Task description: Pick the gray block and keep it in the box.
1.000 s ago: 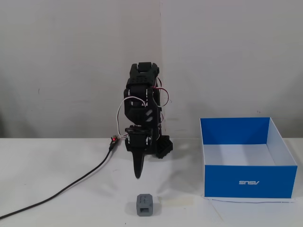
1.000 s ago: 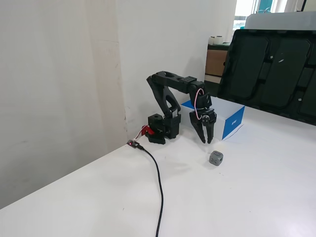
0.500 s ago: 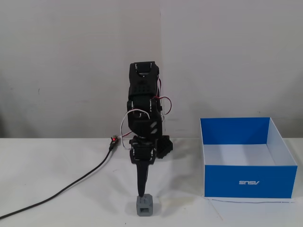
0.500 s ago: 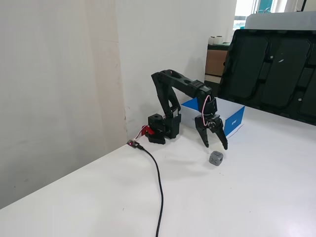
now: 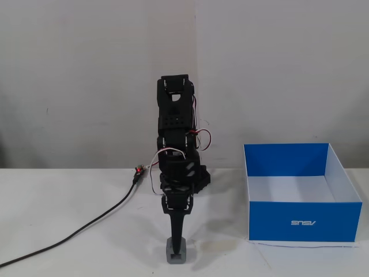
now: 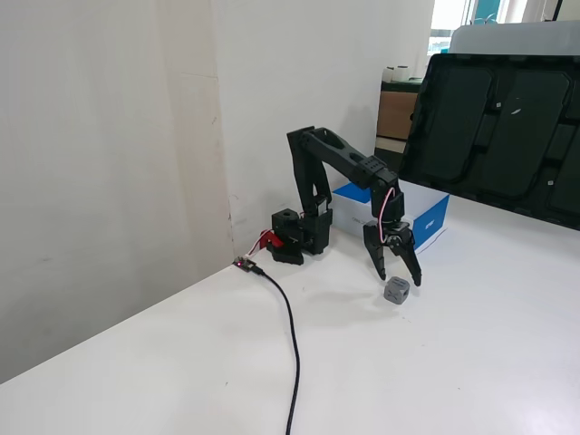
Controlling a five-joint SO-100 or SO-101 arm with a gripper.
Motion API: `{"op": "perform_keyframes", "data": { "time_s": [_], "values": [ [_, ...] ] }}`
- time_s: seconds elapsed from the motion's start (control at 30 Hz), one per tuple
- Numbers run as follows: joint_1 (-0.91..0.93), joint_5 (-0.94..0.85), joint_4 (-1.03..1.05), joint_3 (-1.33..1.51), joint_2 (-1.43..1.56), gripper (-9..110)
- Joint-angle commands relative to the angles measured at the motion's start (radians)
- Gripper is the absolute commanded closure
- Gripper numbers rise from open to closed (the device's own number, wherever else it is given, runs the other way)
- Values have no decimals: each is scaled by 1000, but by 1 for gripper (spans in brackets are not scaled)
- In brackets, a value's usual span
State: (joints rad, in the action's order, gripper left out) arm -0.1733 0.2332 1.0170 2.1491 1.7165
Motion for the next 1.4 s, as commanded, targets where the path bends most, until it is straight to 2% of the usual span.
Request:
{"op": "perform_keyframes", "data": {
  "time_s": [0.0, 0.9, 1.2, 1.37],
  "values": [
    [-2, 12, -23, -57, -9, 73],
    [14, 12, -64, -103, -129, 78],
    [32, 12, -103, -100, -141, 95],
    [37, 11, -107, -100, -143, 97]
  ]
}}
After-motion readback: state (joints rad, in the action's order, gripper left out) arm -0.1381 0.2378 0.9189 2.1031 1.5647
